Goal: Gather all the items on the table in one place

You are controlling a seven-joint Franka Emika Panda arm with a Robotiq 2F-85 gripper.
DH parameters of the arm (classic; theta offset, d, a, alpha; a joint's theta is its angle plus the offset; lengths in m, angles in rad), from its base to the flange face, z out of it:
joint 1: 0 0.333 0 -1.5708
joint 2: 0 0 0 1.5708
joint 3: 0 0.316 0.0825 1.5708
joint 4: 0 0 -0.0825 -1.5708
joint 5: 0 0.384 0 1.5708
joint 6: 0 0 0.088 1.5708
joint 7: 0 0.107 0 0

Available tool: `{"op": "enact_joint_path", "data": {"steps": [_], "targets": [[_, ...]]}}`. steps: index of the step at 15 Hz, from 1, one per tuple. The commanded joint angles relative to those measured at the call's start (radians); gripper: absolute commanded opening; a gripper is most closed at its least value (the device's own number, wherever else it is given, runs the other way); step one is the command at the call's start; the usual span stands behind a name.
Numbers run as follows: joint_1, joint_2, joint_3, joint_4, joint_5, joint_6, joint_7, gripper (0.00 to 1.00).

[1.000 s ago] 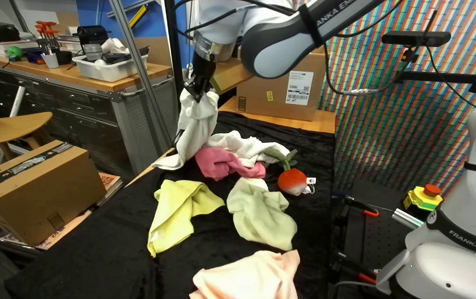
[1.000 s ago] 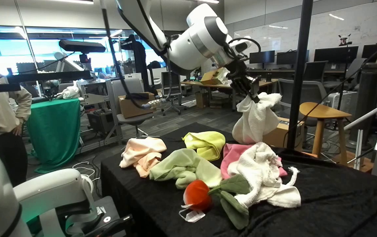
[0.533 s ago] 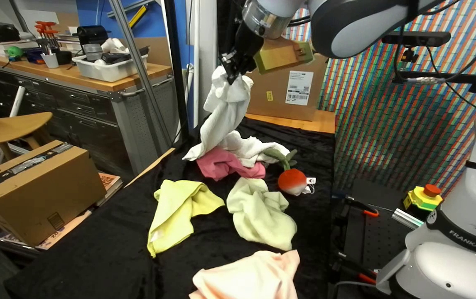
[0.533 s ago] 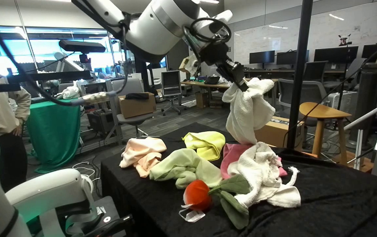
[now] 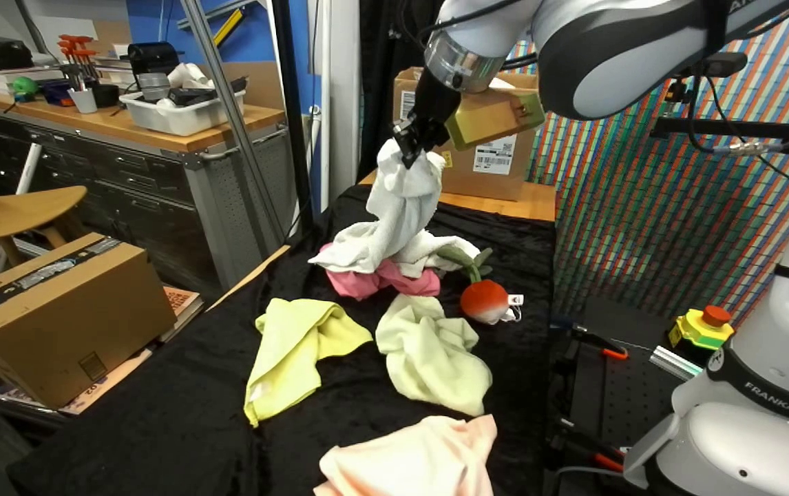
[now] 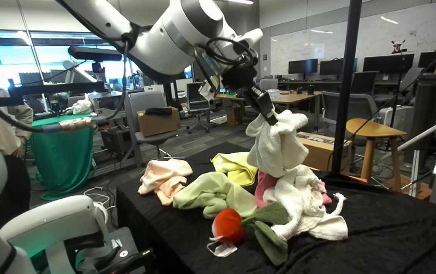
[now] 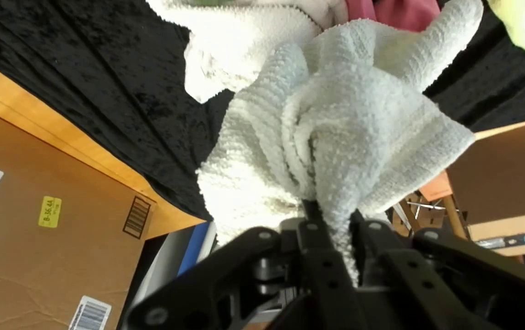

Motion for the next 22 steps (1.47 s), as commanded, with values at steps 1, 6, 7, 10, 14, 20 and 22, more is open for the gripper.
{"op": "enact_joint_path", "data": {"steps": [1, 6, 7, 10, 14, 20, 22], "targets": [[-0.043, 0.171, 0.038, 0.053, -0.002, 0.052, -0.018, 0.07], [-0.020, 0.399, 0.001, 0.158, 0.000, 0.027, -0.036, 0.07], [-0.014, 0.428, -0.011, 0.178, 0.012, 0.024, -0.045, 0.07], [0.000, 0.498, -0.044, 0.234, 0.034, 0.024, -0.066, 0.07], [0.011, 0.521, -0.059, 0.263, 0.100, 0.019, -0.150, 0.15], [0.053, 0.443, -0.061, 0.249, 0.180, -0.052, -0.304, 0.63], [0.072, 0.408, -0.064, 0.252, 0.151, -0.092, -0.281, 0.77]]}}
